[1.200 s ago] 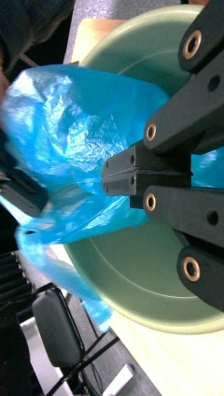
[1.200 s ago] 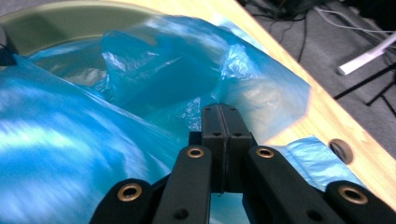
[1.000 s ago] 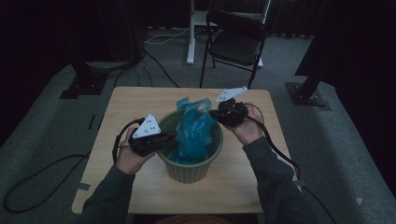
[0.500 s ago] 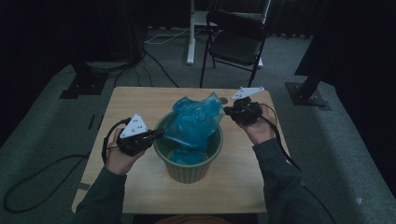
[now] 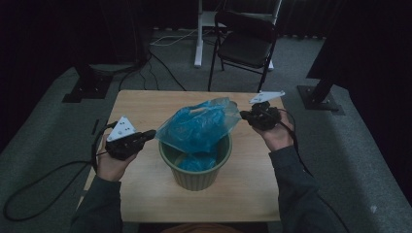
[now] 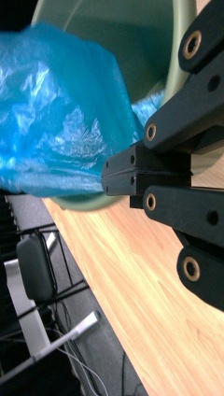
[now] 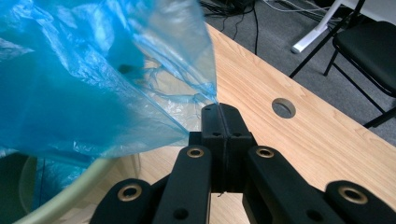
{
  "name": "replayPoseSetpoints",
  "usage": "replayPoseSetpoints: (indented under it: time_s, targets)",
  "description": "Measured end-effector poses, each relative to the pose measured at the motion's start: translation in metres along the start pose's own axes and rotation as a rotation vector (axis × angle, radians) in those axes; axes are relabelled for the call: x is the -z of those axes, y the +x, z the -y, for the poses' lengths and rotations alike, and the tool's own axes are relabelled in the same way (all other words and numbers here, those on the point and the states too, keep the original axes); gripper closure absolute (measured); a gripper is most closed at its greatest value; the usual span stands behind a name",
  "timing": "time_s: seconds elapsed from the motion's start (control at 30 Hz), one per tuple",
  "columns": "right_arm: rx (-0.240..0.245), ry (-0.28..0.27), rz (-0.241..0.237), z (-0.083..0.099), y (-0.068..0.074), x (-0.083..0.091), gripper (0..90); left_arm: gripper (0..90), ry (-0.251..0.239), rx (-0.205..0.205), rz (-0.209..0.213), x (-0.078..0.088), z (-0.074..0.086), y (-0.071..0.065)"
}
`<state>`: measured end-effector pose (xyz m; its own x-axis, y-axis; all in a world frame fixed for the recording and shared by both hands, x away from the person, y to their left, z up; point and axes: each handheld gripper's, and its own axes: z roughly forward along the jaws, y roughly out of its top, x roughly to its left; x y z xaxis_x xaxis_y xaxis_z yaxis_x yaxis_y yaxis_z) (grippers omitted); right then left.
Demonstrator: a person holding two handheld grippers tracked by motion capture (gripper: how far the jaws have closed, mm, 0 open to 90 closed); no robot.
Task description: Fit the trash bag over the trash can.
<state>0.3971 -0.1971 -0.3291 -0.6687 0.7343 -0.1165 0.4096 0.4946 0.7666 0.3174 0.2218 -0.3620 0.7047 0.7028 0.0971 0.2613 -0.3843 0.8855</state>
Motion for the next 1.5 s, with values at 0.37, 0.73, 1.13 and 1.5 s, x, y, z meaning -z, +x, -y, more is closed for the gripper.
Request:
replayPoseSetpoints:
  time_s: [0.37, 0.73, 1.13, 1.5]
  targets:
    - [-0.009, 0.009, -0.026, 0.006, -0.002, -0.001, 90.0, 90.0, 0.012, 0.009, 0.001, -0.002, 0.004, 0.001]
    - [0.064, 0.009, -0.105, 0.002, 0.016, -0.012, 90.0, 69.5, -0.04, 0.011, 0.064, -0.004, -0.008, -0.004]
    - [0.067, -0.001, -0.115, 0.002, 0.017, -0.012, 90.0, 62.5, -0.097, 0.056, 0.081, -0.007, -0.025, 0.008]
    - [0.071, 0.005, -0.109, 0.002, 0.017, -0.013, 90.0, 89.6, 0.007, 0.097, 0.047, -0.05, -0.034, 0.018]
